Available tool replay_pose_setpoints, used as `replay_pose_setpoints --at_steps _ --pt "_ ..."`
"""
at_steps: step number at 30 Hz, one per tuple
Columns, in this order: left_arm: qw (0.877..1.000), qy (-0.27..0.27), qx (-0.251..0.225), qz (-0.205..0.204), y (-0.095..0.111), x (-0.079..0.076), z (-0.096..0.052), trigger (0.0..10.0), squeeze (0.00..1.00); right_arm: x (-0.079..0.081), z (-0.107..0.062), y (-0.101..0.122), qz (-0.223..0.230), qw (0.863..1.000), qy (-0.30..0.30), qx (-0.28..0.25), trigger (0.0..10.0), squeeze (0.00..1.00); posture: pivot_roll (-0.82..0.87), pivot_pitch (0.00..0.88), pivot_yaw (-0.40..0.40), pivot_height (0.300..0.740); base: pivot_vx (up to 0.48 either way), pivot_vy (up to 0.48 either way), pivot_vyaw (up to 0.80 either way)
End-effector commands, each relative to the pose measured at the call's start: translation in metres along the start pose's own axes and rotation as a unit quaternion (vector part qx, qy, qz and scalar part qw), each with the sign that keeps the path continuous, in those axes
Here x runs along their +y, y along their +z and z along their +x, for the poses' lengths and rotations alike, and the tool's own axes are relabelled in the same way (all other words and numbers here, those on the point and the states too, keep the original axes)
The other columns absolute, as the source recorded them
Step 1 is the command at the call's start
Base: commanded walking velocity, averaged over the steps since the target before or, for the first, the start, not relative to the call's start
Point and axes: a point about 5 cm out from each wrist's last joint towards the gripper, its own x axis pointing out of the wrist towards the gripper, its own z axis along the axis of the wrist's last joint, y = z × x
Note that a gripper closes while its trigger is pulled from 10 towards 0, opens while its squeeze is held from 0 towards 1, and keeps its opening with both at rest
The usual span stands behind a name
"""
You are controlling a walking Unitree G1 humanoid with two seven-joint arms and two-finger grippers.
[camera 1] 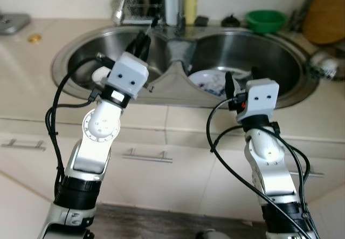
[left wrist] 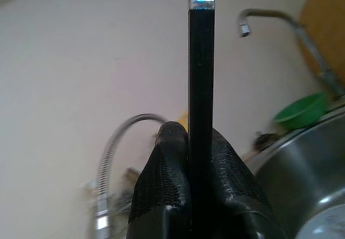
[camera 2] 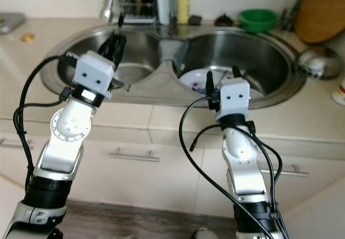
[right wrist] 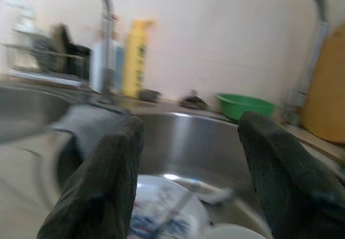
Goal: Kitchen organization
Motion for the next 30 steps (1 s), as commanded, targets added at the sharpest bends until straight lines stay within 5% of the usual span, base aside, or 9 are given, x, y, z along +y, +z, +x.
replay_pose_setpoints --at_steps 1,15,30 --pt "1.0 -0.008 -0.003 -0.001 0.0003 -0.0017 -0.0002 10.0 0.0 0.0009 0.0004 -0.0013 0.008 1.0 -0.001 0.006 10.0 0.0 -0.09 0.027 0.028 0.74 0.0 0.0 -0.8" --pt "1.0 -0.008 -0.005 -0.005 -0.0013 -0.001 -0.001 10.0 0.0 0.0021 0.0002 0.0021 0.013 1.0 0.005 -0.002 10.0 0.0 -0.09 0.034 0.028 0.74 0.0 0.0 -0.8" --pt "1.0 -0.002 -0.013 -0.019 0.0004 0.0004 0.0002 10.0 0.0 0.0025 -0.0001 0.0022 0.015 1.0 0.009 -0.004 10.0 0.0 -0.09 0.038 0.028 0.74 0.0 0.0 -0.16"
